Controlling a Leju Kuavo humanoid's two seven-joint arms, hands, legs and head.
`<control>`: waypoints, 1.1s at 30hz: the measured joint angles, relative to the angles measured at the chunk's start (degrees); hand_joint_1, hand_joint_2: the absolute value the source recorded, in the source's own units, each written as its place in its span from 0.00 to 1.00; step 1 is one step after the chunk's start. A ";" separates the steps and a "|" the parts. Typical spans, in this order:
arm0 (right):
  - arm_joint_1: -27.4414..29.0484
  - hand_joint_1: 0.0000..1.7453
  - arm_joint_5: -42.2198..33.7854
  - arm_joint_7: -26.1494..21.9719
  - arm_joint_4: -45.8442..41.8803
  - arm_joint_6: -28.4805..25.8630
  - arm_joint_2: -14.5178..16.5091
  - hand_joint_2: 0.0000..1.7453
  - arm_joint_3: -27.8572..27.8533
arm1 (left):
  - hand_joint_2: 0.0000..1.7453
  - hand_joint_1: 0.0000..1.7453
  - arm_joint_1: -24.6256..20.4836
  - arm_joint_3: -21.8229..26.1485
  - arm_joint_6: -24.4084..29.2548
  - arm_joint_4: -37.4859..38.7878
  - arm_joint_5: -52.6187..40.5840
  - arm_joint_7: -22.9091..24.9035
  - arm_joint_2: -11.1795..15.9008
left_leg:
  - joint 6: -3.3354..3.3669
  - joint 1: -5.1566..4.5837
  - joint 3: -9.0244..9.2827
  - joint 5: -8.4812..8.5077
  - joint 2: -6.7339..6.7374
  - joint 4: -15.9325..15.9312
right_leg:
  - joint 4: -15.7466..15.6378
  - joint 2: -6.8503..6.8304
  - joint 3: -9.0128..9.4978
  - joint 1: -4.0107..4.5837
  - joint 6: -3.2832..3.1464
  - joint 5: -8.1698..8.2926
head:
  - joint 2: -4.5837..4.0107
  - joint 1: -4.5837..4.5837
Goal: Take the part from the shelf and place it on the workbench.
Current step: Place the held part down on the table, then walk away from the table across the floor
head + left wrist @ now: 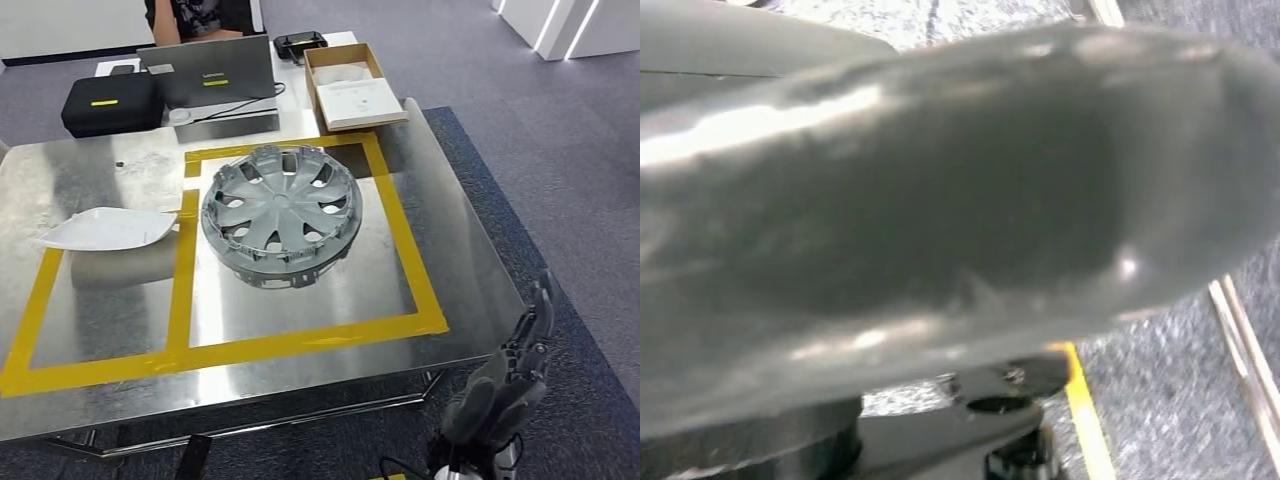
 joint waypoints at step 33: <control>-12.48 0.00 48.31 33.11 92.53 17.72 6.39 0.00 -67.28 | 0.00 0.00 1.87 8.13 3.70 0.74 -1.45 -1.53 -0.25 | -0.20 0.01 2.57 -8.22 0.26 8.16 | 2.05 0.13 -3.94 0.10 -0.26 1.60 | 0.00 -0.44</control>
